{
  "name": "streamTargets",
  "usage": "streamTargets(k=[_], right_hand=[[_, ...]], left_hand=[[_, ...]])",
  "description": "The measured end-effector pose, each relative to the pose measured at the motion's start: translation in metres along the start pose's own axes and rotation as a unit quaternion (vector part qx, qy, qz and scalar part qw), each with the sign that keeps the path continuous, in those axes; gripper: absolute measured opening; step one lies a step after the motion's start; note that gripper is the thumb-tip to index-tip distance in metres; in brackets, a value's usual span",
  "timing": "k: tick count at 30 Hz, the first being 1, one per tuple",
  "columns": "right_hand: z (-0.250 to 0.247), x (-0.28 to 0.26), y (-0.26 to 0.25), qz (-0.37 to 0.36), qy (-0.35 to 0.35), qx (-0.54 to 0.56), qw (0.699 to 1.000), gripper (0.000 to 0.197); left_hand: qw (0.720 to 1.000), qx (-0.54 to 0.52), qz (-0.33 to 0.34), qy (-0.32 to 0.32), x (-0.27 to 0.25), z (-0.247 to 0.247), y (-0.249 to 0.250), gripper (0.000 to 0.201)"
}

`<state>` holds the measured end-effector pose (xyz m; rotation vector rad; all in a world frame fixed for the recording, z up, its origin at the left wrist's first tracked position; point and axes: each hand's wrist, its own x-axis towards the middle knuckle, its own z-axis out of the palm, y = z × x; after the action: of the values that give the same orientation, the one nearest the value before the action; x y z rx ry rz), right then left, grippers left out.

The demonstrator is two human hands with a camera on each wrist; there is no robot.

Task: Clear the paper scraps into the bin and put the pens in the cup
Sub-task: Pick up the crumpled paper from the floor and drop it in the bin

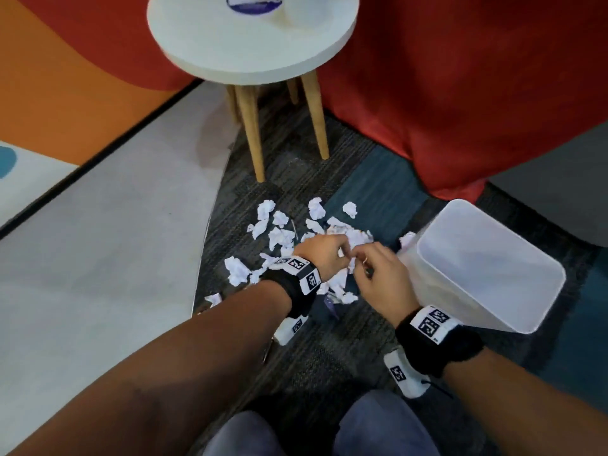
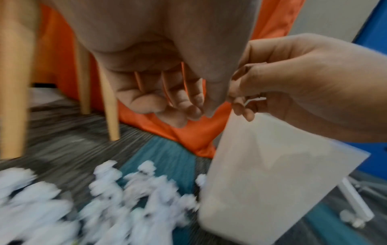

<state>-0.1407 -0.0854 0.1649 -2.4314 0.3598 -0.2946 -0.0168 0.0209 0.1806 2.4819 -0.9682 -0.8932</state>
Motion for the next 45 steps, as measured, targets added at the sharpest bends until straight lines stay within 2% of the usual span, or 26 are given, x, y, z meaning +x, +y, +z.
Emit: streamTargets(k=[3, 7, 10, 12, 15, 18, 21, 24, 26, 29, 35, 39, 43, 45], right_hand=[[0.075, -0.011, -0.015, 0.011, -0.156, -0.018, 0.988, 0.014], [0.156, -0.029, -0.019, 0.038, -0.358, -0.054, 0.932, 0.019], [0.200, -0.043, -0.021, 0.045, -0.455, -0.096, 0.884, 0.023], [0.222, -0.050, -0.024, 0.032, -0.487, -0.123, 0.864, 0.027], [0.248, -0.052, -0.029, -0.005, -0.492, -0.142, 0.859, 0.049], [0.269, -0.052, -0.036, -0.025, -0.474, -0.177, 0.862, 0.063], [0.289, -0.054, -0.034, 0.013, -0.461, -0.188, 0.867, 0.059], [0.296, -0.058, -0.030, 0.036, -0.490, -0.190, 0.850, 0.036], [0.294, -0.062, -0.029, 0.036, -0.484, -0.184, 0.855, 0.028], [0.281, -0.064, -0.027, 0.050, -0.475, -0.158, 0.864, 0.036], [0.241, -0.066, -0.029, 0.047, -0.441, -0.119, 0.888, 0.024], [0.233, -0.070, -0.027, 0.062, -0.427, -0.121, 0.894, 0.030], [0.232, -0.075, -0.030, 0.063, -0.405, -0.115, 0.905, 0.052], [0.231, -0.072, -0.034, 0.041, -0.397, -0.111, 0.910, 0.047]], left_hand=[[0.996, 0.009, -0.074, -0.040, -0.025, 0.010, -0.087, 0.013], [0.984, 0.014, -0.163, -0.073, -0.059, 0.039, -0.187, 0.017], [0.976, 0.028, -0.190, -0.098, -0.079, 0.066, -0.238, 0.024], [0.973, 0.032, -0.198, -0.117, -0.090, 0.082, -0.261, 0.021], [0.971, 0.031, -0.204, -0.122, -0.099, 0.102, -0.285, 0.013], [0.969, 0.032, -0.216, -0.119, -0.106, 0.122, -0.299, 0.019], [0.968, 0.017, -0.217, -0.125, -0.113, 0.142, -0.309, 0.030], [0.963, 0.016, -0.225, -0.147, -0.121, 0.155, -0.313, 0.041], [0.962, 0.013, -0.232, -0.145, -0.128, 0.159, -0.313, 0.043], [0.960, -0.004, -0.237, -0.146, -0.132, 0.157, -0.312, 0.042], [0.957, 0.011, -0.234, -0.172, -0.121, 0.157, -0.307, 0.055], [0.957, 0.018, -0.233, -0.173, -0.110, 0.162, -0.306, 0.050], [0.953, 0.053, -0.240, -0.179, -0.101, 0.171, -0.305, 0.036], [0.949, 0.072, -0.244, -0.186, -0.098, 0.174, -0.302, 0.031]])
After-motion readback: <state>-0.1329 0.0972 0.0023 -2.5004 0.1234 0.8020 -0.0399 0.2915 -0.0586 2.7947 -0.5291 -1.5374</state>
